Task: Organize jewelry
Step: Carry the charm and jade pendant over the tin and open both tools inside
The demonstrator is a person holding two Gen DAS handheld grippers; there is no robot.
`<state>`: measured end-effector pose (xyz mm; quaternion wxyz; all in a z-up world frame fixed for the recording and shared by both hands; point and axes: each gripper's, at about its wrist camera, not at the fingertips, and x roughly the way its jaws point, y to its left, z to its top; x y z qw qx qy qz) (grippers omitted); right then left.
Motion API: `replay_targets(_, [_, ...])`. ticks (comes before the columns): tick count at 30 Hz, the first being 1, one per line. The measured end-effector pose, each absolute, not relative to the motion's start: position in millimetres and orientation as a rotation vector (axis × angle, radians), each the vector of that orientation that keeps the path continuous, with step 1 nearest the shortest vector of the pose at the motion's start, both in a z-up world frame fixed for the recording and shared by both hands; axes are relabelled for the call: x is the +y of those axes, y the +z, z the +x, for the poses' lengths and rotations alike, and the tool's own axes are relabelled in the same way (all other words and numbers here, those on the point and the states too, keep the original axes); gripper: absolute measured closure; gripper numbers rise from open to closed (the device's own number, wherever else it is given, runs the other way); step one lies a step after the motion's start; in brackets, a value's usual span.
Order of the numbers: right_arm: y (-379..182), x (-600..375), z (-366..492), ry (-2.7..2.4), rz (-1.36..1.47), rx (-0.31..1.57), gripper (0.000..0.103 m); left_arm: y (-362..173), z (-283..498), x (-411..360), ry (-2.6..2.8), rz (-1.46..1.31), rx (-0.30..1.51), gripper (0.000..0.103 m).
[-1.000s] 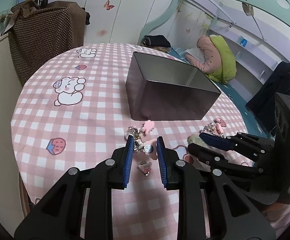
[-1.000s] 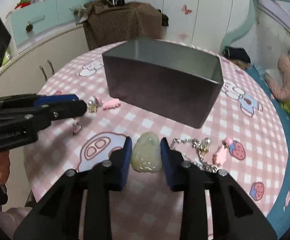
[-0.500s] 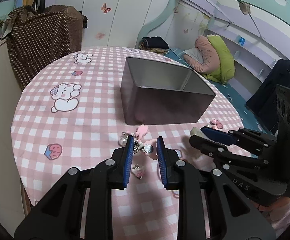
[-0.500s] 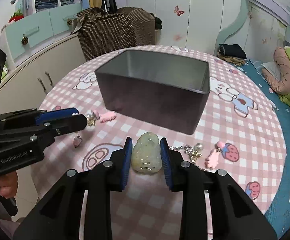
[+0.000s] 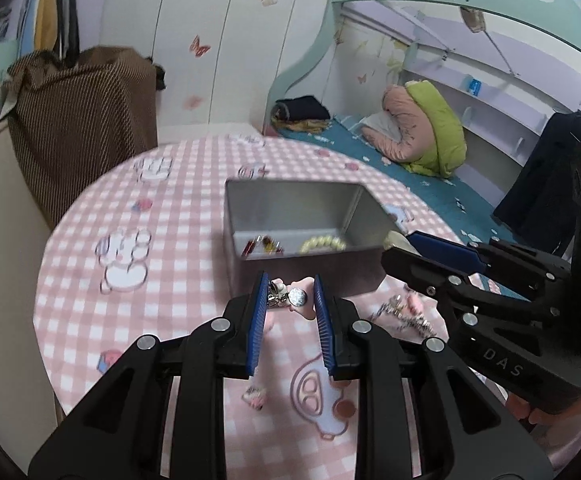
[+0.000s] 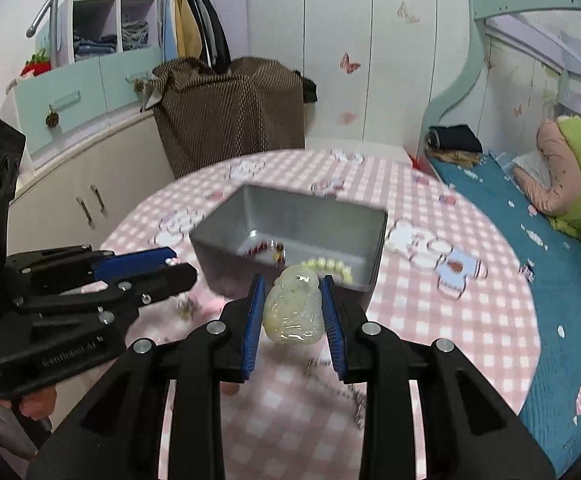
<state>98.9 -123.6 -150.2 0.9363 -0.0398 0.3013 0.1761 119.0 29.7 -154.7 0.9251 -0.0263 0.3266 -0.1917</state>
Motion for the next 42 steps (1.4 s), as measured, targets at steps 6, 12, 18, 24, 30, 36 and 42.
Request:
replay_targets(6, [-131.7, -125.1, 104.9, 0.371, -0.068, 0.547, 0.076, -134.7, 125.5, 20.6, -0.390, -0.030, 0.609, 0.079])
replay_targets(12, [-123.7, -126.9, 116.7, 0.375, -0.051, 0.521, 0.076, -122.1, 135.2, 17.5, -0.379, -0.026, 0.575, 0.079])
replay_targets(18, [-127.0, -128.1, 130.6, 0.368, -0.029, 0.531, 0.076, -116.4, 149.7, 15.0, -0.366, -0.018, 0.558, 0.079])
replay_targets(24, [-138.7, -134.9, 147.8, 0.340, -0.004, 0.566, 0.076, -124.1, 170.8, 11.6, -0.355, -0.022, 0.590, 0.079])
replay_targets(30, [-152.0, -139.1, 162.4, 0.333, 0.014, 0.615, 0.076, -140.0, 190.1, 8.3, -0.351, -0.021, 0.638, 0.079])
replay_targets(36, [-161.0, -139.3, 170.0, 0.338, 0.009, 0.649, 0.076, -152.9, 203.4, 10.0, -0.353, -0.039, 0.680, 0.079])
replay_targets(42, [-171.6, -138.0, 172.8, 0.358, 0.008, 0.684, 0.075, -167.1, 209.1, 16.2, -0.357, -0.068, 0.720, 0.079])
